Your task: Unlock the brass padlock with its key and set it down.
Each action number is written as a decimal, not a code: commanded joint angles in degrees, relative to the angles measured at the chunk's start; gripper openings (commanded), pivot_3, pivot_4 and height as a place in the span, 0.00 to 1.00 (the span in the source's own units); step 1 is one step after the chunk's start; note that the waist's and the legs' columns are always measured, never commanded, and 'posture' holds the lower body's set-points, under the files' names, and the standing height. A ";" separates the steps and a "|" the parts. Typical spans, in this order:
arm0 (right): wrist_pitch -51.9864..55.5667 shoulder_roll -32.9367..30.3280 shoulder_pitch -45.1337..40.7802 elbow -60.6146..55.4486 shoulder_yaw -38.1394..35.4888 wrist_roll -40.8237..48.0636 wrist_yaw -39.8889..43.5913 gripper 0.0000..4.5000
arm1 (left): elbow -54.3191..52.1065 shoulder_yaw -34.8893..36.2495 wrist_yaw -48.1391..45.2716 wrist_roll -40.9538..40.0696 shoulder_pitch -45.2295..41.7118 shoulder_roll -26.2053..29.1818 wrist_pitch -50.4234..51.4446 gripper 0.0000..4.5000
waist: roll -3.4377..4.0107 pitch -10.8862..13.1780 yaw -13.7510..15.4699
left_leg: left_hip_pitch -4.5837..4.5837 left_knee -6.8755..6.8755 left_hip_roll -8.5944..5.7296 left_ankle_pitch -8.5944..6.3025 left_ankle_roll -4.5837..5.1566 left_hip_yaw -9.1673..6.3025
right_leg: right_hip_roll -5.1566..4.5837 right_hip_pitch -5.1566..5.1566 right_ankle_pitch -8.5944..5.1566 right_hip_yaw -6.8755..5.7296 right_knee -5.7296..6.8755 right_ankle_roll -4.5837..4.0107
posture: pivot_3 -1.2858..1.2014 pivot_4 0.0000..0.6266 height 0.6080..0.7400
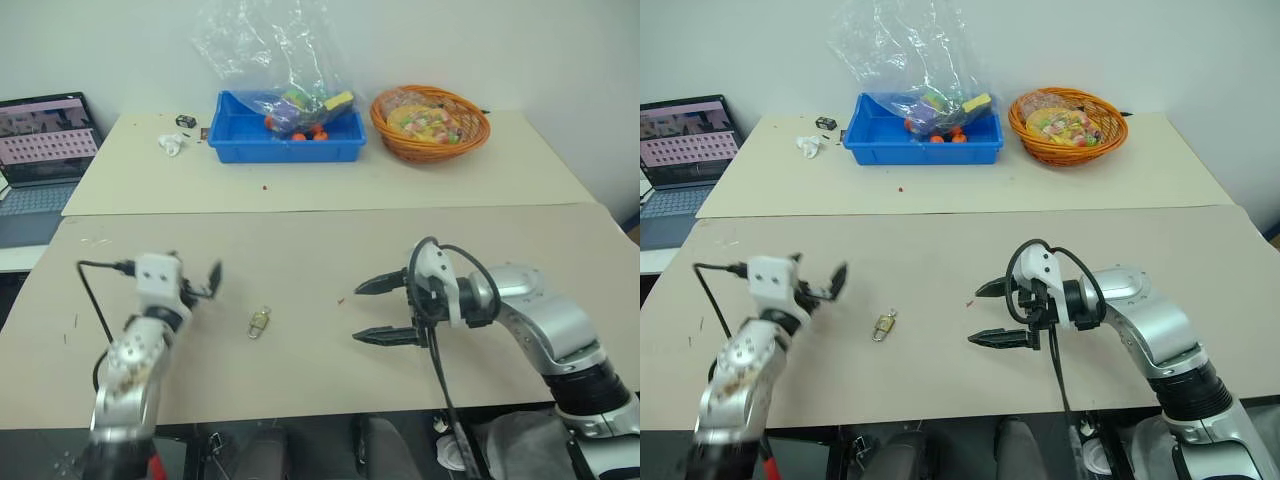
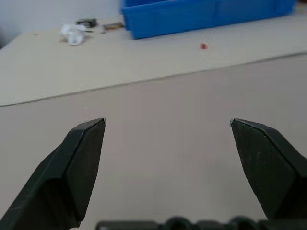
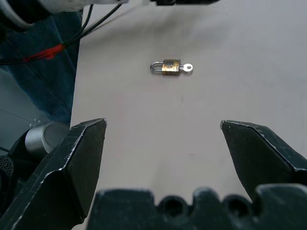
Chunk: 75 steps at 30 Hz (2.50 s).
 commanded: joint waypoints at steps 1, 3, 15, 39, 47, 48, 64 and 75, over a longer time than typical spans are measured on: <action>-1.80 0.57 -1.36 0.53 0.45 -1.54 -0.06 1.00 | -14.58 -1.59 -1.60 -1.22 9.53 1.21 4.10 0.98 | 0.00 0.00 0.33 | 0.00 -0.01 0.00 -0.02 0.02 0.00 | -0.01 0.00 -0.01 -0.01 -0.01 0.00 | 0.52 0.24 0.91; -2.04 0.77 -1.32 0.90 0.68 -2.28 -0.21 1.00 | -16.97 -2.81 -2.60 -0.55 12.29 1.63 4.17 0.98 | 0.00 0.01 1.20 | 0.00 0.00 -0.02 -0.08 0.09 0.00 | -0.06 0.00 -0.11 -0.07 -0.12 -0.04 | 0.52 0.24 0.91; 1.36 0.80 0.38 -3.15 -3.14 1.39 -2.15 1.00 | -7.33 -7.72 -5.78 2.46 7.54 0.98 3.93 0.98 | 0.04 0.03 1.07 | 0.91 0.07 0.08 0.01 0.12 -0.02 | 0.10 1.03 -0.52 -0.15 -0.03 0.13 | 0.52 0.24 0.91; 8.33 0.16 0.10 -9.73 -12.62 14.30 -8.18 1.00 | -10.17 -8.59 -2.35 0.74 -3.45 -0.38 34.05 0.98 | 0.05 0.04 1.47 | 0.93 0.04 0.05 -0.02 0.16 -0.07 | 0.06 1.08 -0.44 -0.15 -0.03 -0.03 | 0.52 0.24 0.91; 8.19 -0.17 0.29 -9.90 -12.52 14.89 -9.27 1.00 | -9.54 -7.41 -2.36 0.15 -4.50 -1.21 34.99 0.46 | 0.05 0.04 1.35 | 0.93 0.03 0.05 -0.02 0.16 -0.07 | 0.07 1.07 -0.47 -0.15 -0.04 0.02 | 0.52 0.24 0.91; 8.21 -0.17 0.31 -9.93 -12.59 15.01 -9.42 1.00 | -9.38 -7.41 -2.34 0.09 -4.61 -1.37 34.96 0.37 | 0.05 0.04 1.36 | 0.93 0.03 0.05 -0.02 0.16 -0.07 | 0.06 1.07 -0.47 -0.15 -0.04 0.01 | 0.52 0.24 0.91; 8.26 4.86 -3.36 -2.72 -7.03 6.43 -19.62 1.00 | 5.36 -20.02 -6.58 27.63 -22.63 22.72 -8.75 0.16 | -0.07 0.12 1.32 | 0.82 -0.03 0.03 0.00 0.12 -0.07 | 0.09 0.91 -0.42 -0.14 -0.07 -0.12 | 0.52 0.24 0.91; 13.11 16.39 -10.43 11.46 -12.14 9.16 -27.32 1.00 | 13.05 -20.48 2.82 44.09 -23.19 24.16 -39.93 0.16 | -0.01 0.11 1.38 | -0.10 -0.45 -0.12 0.23 -0.29 0.01 | -0.22 -0.33 -0.29 -0.19 0.02 -0.17 | 0.52 0.24 0.91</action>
